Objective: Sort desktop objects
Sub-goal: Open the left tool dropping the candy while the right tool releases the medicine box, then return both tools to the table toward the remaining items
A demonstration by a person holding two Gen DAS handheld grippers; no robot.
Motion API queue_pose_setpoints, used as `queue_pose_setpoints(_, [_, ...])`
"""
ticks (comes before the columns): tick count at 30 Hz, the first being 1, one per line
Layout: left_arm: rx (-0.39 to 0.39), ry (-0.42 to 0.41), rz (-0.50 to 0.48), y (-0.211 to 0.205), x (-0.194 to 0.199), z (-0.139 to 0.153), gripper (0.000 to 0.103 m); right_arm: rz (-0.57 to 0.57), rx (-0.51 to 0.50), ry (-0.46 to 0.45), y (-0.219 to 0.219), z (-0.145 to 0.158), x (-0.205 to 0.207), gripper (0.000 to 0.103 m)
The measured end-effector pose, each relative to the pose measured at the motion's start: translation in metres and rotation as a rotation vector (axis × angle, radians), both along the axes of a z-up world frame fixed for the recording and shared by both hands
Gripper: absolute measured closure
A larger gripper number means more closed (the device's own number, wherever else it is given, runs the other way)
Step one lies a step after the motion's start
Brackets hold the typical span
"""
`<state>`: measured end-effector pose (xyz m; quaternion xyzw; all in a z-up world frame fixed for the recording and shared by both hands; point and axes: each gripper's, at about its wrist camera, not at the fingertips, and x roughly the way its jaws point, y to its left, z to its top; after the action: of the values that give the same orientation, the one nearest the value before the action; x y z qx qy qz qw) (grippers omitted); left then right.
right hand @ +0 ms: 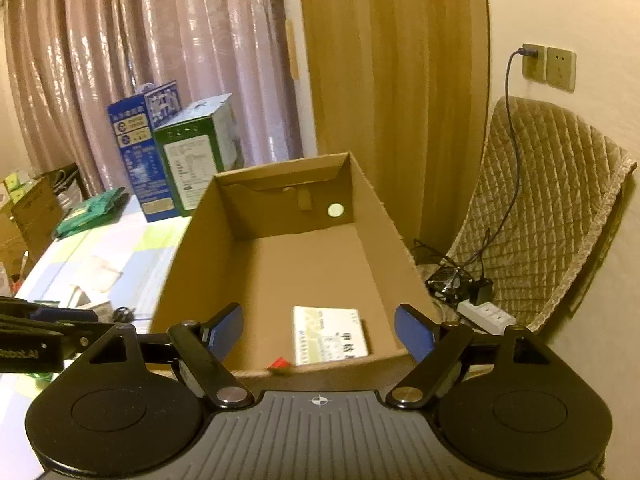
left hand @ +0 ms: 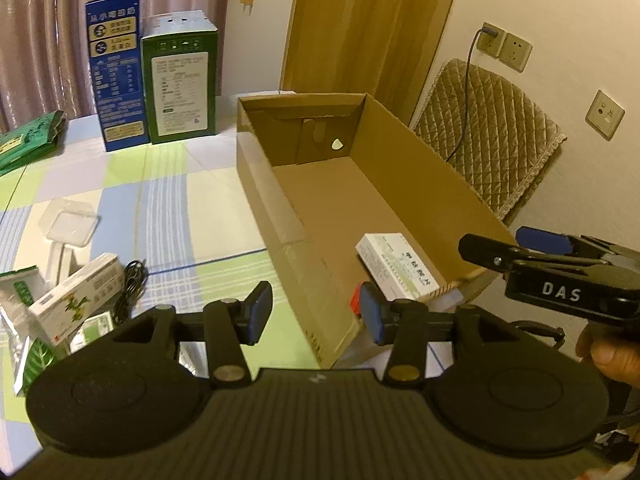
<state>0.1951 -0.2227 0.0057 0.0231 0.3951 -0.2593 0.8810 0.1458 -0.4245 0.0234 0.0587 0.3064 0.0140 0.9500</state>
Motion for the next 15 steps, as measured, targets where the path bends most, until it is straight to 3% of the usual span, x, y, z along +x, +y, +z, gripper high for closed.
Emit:
queue_pose_setpoints(8, [0.009, -0.007, 0.033, 0.032, -0.019, 0.005, 0.049, 0.034, 0.014, -0.018, 0.028, 0.013, -0.024, 0.018])
queue_pose_setpoints(15, [0.02, -0.023, 0.061, 0.067, -0.04, 0.007, 0.024, 0.078, 0.013, -0.026, 0.058, 0.021, -0.039, 0.014])
